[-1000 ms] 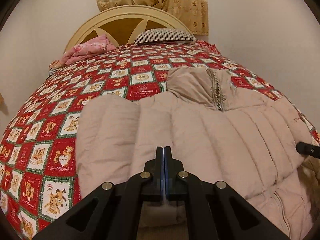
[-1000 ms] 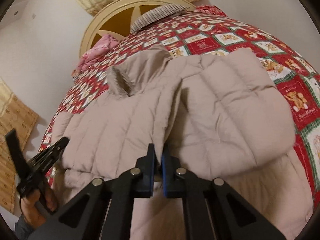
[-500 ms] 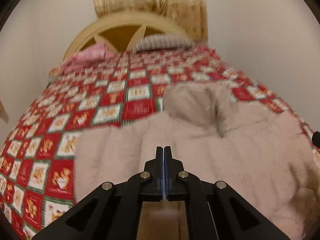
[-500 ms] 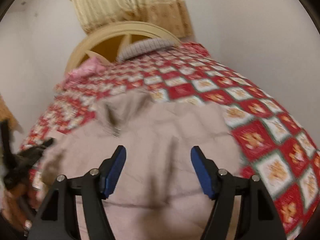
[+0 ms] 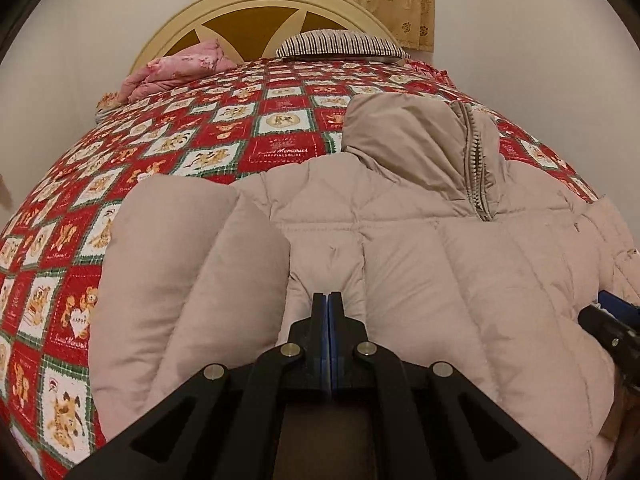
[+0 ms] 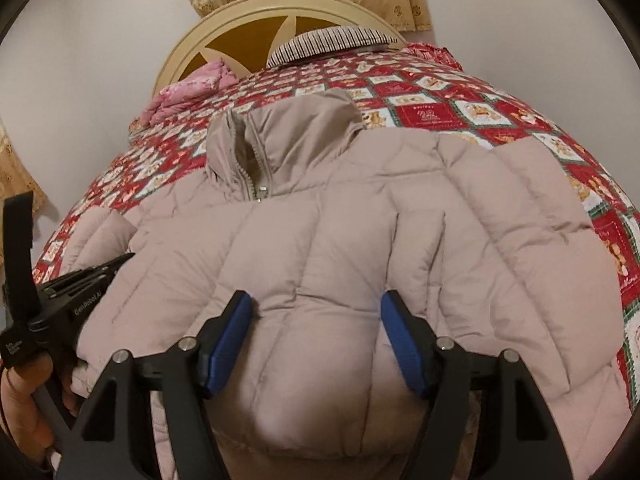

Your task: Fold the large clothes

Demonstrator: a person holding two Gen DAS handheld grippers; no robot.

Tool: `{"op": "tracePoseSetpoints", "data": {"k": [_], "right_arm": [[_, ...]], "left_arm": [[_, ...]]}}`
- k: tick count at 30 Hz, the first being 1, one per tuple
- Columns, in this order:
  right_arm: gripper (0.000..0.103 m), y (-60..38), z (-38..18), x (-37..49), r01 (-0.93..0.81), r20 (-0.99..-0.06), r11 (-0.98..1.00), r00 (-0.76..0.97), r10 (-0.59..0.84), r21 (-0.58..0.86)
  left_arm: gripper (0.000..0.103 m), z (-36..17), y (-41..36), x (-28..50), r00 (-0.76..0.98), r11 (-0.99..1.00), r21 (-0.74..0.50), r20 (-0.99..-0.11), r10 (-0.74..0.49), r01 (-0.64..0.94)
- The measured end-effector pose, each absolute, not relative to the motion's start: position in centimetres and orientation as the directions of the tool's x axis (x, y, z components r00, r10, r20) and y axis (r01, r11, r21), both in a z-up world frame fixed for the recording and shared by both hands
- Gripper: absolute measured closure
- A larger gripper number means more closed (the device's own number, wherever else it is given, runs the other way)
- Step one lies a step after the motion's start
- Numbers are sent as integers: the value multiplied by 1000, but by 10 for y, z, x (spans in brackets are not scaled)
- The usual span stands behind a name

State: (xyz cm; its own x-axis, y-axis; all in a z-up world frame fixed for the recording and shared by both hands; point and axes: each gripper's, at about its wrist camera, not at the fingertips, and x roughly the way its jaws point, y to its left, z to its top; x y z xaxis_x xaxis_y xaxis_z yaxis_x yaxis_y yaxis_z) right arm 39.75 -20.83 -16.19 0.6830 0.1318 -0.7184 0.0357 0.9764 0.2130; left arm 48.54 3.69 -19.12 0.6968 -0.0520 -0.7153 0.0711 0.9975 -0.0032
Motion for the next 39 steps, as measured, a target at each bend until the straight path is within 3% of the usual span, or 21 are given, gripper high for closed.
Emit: {"op": "tracePoseSetpoints", "data": {"k": [39], "right_arm": [[30, -185, -176, 406, 51, -771, 998, 637, -6, 34]], "left_arm": [[102, -197, 43, 487, 686, 998, -33, -725, -61, 54]]}}
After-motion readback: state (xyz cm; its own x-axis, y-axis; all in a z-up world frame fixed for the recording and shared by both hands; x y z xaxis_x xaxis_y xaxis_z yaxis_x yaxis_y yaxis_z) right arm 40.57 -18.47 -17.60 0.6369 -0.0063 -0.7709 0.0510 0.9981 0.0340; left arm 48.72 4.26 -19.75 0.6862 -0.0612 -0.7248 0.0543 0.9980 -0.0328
